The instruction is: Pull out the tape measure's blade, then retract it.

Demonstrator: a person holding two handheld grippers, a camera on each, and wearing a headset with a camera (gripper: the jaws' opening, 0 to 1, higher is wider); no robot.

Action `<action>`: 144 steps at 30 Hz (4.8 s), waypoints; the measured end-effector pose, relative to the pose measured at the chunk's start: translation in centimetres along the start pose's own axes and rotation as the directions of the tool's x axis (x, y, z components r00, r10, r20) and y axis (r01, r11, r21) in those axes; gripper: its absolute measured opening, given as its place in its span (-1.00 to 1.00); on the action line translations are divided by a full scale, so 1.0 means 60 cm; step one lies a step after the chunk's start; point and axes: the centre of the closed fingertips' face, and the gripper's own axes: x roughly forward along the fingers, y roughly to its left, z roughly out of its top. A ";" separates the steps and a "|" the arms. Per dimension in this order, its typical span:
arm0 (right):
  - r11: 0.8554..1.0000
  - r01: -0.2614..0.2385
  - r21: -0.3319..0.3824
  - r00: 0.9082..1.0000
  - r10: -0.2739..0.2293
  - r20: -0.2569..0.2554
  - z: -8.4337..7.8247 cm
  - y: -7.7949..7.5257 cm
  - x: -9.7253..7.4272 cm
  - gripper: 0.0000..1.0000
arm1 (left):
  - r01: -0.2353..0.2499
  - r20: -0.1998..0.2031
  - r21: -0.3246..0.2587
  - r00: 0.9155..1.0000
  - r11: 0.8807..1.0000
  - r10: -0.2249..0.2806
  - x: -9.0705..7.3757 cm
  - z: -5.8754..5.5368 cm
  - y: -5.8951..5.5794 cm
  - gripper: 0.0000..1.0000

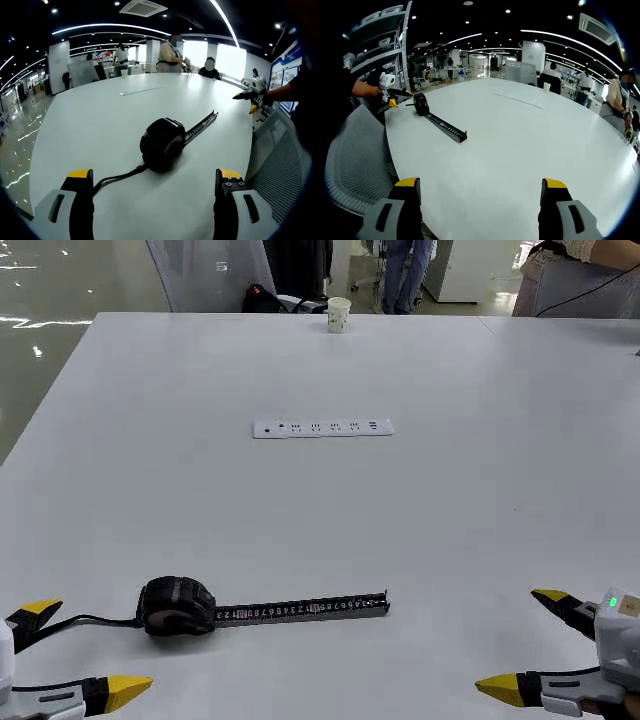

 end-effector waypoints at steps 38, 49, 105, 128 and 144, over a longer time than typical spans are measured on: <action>0.996 -0.052 -0.068 0.993 0.045 -0.109 0.041 -0.011 0.030 0.98 | -0.027 -0.045 -0.107 0.999 0.994 0.022 0.033 0.031 -0.027 0.98; 0.985 -0.107 -0.136 0.987 0.089 -0.131 0.069 -0.003 0.053 0.98 | -0.029 -0.051 -0.121 0.998 0.992 0.023 0.043 0.044 -0.036 0.98; 0.809 -0.482 -0.335 0.845 0.329 -0.422 0.105 0.059 0.198 0.98 | -0.296 -0.008 -0.117 0.955 0.948 0.297 0.145 0.083 -0.033 0.98; 0.740 -0.535 -0.408 0.816 0.327 -0.476 0.105 0.071 0.230 0.67 | -0.416 0.130 -0.284 0.876 0.864 0.464 0.150 0.076 0.004 0.98; 0.703 -0.583 -0.408 0.772 0.322 -0.548 0.081 0.077 0.238 -0.20 | -0.414 0.140 -0.296 0.873 0.861 0.467 0.151 0.076 0.007 0.98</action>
